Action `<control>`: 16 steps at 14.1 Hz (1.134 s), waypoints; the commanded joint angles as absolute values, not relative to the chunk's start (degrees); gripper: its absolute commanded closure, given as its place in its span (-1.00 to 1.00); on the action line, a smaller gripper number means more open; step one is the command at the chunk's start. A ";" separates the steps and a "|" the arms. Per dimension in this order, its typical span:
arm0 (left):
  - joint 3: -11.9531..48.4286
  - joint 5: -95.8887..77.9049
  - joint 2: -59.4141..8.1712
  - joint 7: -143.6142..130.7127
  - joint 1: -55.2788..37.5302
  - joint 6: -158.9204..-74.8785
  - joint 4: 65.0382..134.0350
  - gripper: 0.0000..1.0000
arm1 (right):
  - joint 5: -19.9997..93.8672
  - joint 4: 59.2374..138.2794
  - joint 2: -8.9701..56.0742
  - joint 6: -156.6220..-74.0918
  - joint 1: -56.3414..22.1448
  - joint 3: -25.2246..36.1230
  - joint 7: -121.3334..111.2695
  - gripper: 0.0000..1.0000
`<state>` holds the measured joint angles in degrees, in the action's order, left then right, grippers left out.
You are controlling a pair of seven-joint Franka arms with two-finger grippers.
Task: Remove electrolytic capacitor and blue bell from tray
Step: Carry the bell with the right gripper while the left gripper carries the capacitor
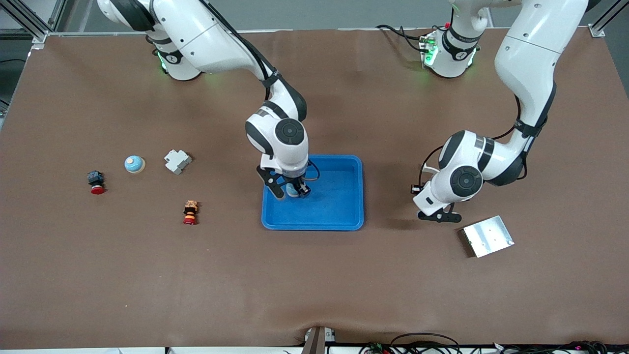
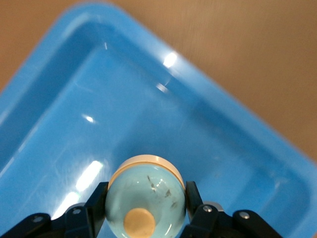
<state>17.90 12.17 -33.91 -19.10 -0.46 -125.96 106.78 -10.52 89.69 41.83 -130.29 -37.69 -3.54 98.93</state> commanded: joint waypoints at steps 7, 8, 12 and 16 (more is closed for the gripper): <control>17.93 13.71 -35.86 -20.21 -0.62 -128.14 105.64 0.90 | -7.66 98.77 27.44 -123.92 -27.70 -4.31 79.12 1.00; 17.93 13.71 -35.86 -20.21 -0.62 -128.23 105.73 0.87 | -6.69 100.27 25.77 -123.93 -26.90 -4.31 77.45 1.00; 17.93 13.71 -35.86 -20.30 -0.62 -128.41 105.73 0.82 | -6.50 109.83 19.01 -130.39 -22.69 -4.22 69.81 1.00; 18.02 13.71 -35.77 -22.14 -0.53 -128.41 105.73 -0.20 | -6.33 120.04 12.49 -134.47 -15.05 -4.31 55.23 1.00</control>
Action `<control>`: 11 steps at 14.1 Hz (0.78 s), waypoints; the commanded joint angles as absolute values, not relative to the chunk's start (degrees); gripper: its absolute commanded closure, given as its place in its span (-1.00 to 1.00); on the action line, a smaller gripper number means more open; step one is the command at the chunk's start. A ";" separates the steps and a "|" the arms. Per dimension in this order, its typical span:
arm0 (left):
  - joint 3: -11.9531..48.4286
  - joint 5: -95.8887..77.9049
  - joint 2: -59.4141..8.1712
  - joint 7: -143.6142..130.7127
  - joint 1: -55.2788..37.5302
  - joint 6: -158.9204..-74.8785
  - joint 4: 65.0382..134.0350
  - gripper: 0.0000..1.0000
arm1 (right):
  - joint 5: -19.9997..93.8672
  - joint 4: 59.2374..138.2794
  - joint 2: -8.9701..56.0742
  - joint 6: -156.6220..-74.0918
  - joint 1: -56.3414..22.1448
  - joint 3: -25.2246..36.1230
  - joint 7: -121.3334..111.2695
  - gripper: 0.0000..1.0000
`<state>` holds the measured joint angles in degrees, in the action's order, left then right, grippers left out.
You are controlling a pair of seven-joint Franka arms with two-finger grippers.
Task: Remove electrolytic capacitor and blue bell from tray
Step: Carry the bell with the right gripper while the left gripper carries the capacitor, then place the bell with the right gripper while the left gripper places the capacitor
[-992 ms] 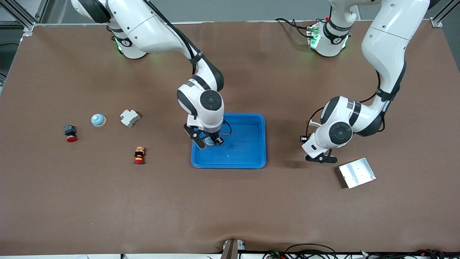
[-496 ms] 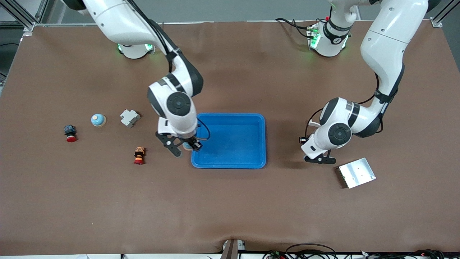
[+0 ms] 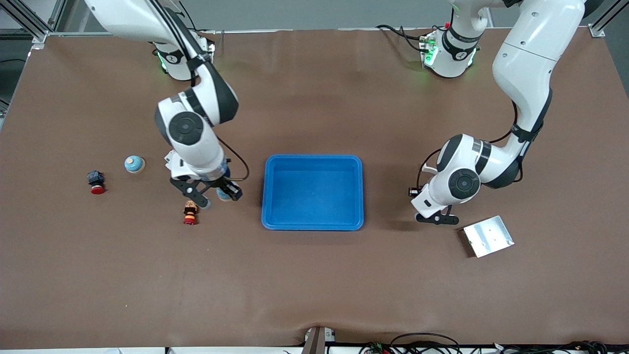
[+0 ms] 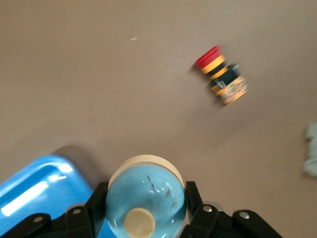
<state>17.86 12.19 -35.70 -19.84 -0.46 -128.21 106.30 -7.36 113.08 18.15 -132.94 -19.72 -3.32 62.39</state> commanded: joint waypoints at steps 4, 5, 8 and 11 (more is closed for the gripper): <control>18.10 13.80 -35.33 -22.50 -0.44 -128.41 105.73 -1.00 | -0.47 126.99 8.88 -137.02 -5.39 -4.22 35.39 1.00; 18.11 13.80 -35.25 -22.50 -0.35 -128.41 105.82 -1.00 | 1.65 127.35 8.62 -136.93 -3.10 -4.04 29.94 1.00; 18.19 13.71 -33.84 -22.50 0.26 -127.80 106.17 -1.00 | 2.29 127.44 8.61 -136.49 3.76 -3.87 16.74 1.00; 18.28 13.71 -31.91 -22.41 0.70 -125.87 106.26 -1.00 | 2.20 127.44 8.96 -137.02 6.50 -3.69 10.56 1.00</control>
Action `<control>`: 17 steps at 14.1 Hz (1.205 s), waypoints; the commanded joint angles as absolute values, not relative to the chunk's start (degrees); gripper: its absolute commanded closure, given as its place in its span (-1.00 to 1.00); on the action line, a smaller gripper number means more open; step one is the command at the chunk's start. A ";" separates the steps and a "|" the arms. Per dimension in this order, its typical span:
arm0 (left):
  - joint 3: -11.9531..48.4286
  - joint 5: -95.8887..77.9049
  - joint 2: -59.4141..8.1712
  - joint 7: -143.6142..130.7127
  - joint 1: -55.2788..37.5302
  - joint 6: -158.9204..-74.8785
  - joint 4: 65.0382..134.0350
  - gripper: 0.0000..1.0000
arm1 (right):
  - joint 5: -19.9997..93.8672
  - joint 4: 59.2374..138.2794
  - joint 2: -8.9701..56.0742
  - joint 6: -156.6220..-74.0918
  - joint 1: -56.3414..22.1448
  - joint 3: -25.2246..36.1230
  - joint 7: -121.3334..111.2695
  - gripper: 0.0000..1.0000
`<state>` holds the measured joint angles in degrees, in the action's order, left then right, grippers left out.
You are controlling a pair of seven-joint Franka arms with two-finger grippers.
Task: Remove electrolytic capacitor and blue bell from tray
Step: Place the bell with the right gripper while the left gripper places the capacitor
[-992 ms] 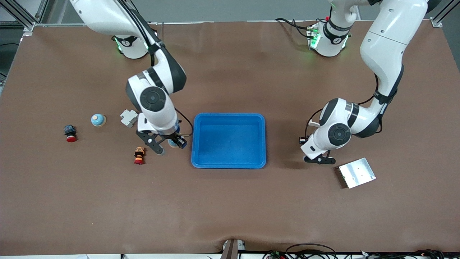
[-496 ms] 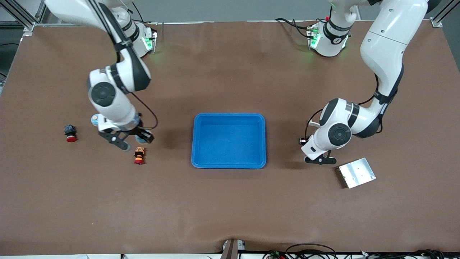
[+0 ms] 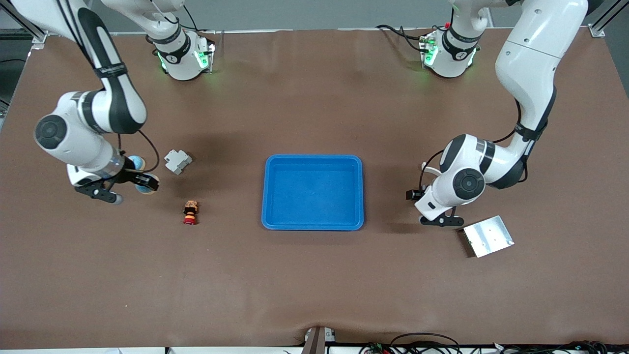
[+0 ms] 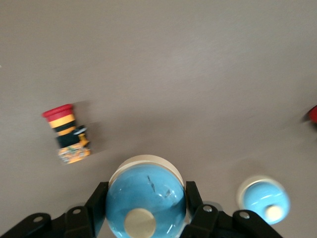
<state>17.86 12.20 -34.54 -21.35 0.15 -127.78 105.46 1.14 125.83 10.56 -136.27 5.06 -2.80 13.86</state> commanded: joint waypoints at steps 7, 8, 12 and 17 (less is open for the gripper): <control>20.20 12.83 -22.61 -20.57 6.75 -124.10 112.04 -1.00 | 2.20 127.44 11.68 -141.76 7.38 -3.78 10.28 1.00; 22.74 12.75 -20.41 -18.91 10.51 -124.10 113.63 -1.00 | 2.20 127.53 12.21 -142.99 7.38 -3.78 10.28 1.00; 39.60 11.51 -15.74 -13.81 31.15 -124.10 118.47 -1.00 | 2.28 127.62 16.08 -148.00 7.12 -3.78 10.72 1.00; 51.93 11.43 -13.46 -13.01 44.81 -121.30 118.30 -1.00 | 2.28 128.67 19.06 -153.70 6.86 -3.78 11.07 1.00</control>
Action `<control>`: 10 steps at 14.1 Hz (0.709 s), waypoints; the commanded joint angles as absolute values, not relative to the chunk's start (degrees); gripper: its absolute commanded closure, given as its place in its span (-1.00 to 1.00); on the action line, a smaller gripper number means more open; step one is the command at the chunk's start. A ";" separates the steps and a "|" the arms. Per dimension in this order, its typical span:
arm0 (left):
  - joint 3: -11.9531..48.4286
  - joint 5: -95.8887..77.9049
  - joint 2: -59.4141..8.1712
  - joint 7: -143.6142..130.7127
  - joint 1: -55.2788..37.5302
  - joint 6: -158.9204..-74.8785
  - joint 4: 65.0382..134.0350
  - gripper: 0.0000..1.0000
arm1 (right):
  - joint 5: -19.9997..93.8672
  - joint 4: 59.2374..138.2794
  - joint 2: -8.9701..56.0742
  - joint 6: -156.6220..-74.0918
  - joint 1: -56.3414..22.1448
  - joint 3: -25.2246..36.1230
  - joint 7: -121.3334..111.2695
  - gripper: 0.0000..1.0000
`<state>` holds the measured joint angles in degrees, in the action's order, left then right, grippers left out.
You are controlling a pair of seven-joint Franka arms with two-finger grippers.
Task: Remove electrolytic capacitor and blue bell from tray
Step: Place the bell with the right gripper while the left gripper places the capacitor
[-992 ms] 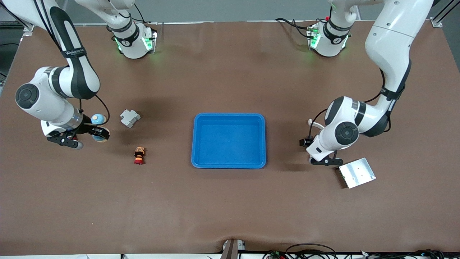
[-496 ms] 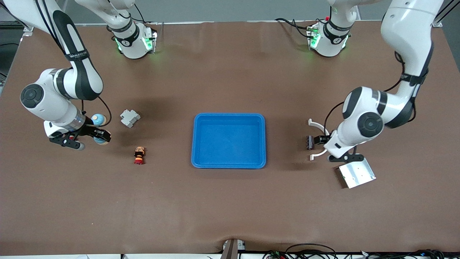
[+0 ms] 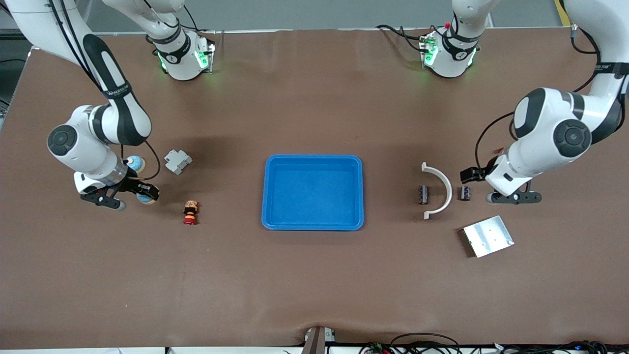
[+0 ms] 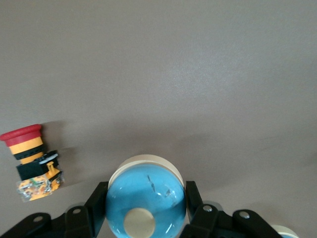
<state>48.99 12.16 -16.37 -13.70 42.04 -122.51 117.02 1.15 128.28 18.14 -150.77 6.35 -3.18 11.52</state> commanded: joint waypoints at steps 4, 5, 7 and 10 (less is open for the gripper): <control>52.03 7.22 -9.68 -11.96 45.61 -118.75 117.51 -1.00 | 2.29 128.67 20.83 -156.27 5.63 -3.78 13.00 1.00; 52.03 6.08 -8.97 -10.21 45.96 -117.70 116.81 -1.00 | 2.37 128.67 21.18 -156.53 5.54 -3.78 13.09 1.00; 50.37 3.70 -8.09 -6.26 45.53 -114.19 114.88 -1.00 | 2.37 128.76 22.06 -157.76 5.28 -3.78 13.71 1.00; 39.34 0.36 -5.03 -2.29 36.08 -111.54 113.55 -1.00 | 2.37 128.85 22.32 -157.85 4.31 -3.78 15.02 1.00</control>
<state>46.38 3.13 -8.38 -4.92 42.47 -113.50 113.90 1.31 128.59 22.20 -157.01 5.34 -3.78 13.34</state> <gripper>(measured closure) 0.000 0.330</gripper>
